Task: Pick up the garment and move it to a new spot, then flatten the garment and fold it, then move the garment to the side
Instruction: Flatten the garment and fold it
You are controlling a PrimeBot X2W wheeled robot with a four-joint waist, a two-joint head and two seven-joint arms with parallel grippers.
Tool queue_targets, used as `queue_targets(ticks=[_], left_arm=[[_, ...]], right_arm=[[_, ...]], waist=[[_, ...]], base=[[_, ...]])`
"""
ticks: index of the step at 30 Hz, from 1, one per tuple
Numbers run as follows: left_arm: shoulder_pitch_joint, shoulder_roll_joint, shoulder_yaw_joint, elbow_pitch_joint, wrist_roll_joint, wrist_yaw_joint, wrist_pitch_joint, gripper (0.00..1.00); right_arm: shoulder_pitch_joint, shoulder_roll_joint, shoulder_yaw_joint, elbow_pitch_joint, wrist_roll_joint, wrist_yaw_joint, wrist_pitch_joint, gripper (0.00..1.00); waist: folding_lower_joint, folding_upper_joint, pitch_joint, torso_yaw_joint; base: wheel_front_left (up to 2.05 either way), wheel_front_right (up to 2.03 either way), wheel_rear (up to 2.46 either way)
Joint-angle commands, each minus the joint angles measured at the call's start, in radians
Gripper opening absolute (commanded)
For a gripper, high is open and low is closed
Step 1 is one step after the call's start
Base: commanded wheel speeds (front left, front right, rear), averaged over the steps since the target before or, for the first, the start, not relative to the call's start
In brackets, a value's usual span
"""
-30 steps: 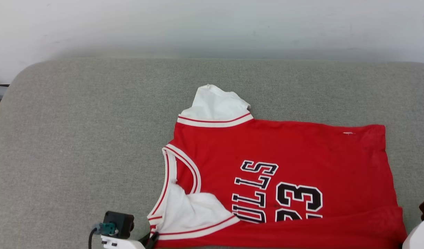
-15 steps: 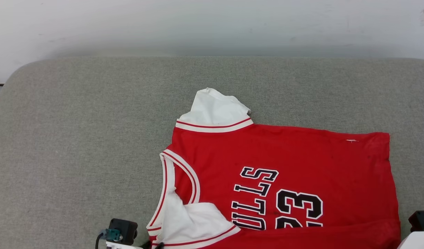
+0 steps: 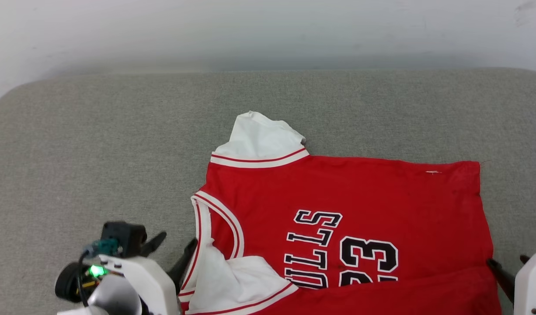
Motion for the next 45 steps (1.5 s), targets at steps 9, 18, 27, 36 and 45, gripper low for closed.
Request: queue_targets(ticks=[9, 18, 27, 36, 45], left_arm=[[-0.313, 0.055, 0.043, -0.042, -0.028, -0.105, 0.178, 1.0], [-0.693, 0.018, 0.016, 0.152, -0.072, -0.236, 0.436, 1.0], [-0.938, -0.036, -0.067, 0.446, -0.002, -0.324, 0.564, 1.0], [-1.047, -0.07, -0.104, 0.667, 0.045, -0.363, 0.558, 1.0], [-1.079, -0.105, -0.135, 0.788, 0.04, -0.387, 0.541, 0.41]], right_arm=[[-0.105, 0.028, 0.055, -0.189, 0.028, -0.001, 0.038, 1.0], [-0.189, 0.085, 0.119, -0.274, 0.012, -0.001, -0.006, 1.0], [-0.235, 0.112, 0.166, -0.244, 0.001, -0.001, -0.058, 1.0], [-0.252, 0.116, 0.187, -0.198, -0.01, -0.001, -0.094, 1.0], [-0.262, 0.122, 0.195, -0.174, -0.008, -0.001, -0.117, 1.0]], waist=[[0.0, 0.0, 0.103, -0.085], [0.0, 0.0, 0.234, -0.165], [0.0, 0.0, 0.329, -0.223], [0.0, 0.0, 0.378, -0.249], [0.0, 0.0, 0.409, -0.257]], base=[[0.0, 0.0, 0.0], [0.0, 0.0, 0.0], [0.0, 0.0, 0.0], [0.0, 0.0, 0.0], [0.0, 0.0, 0.0]])
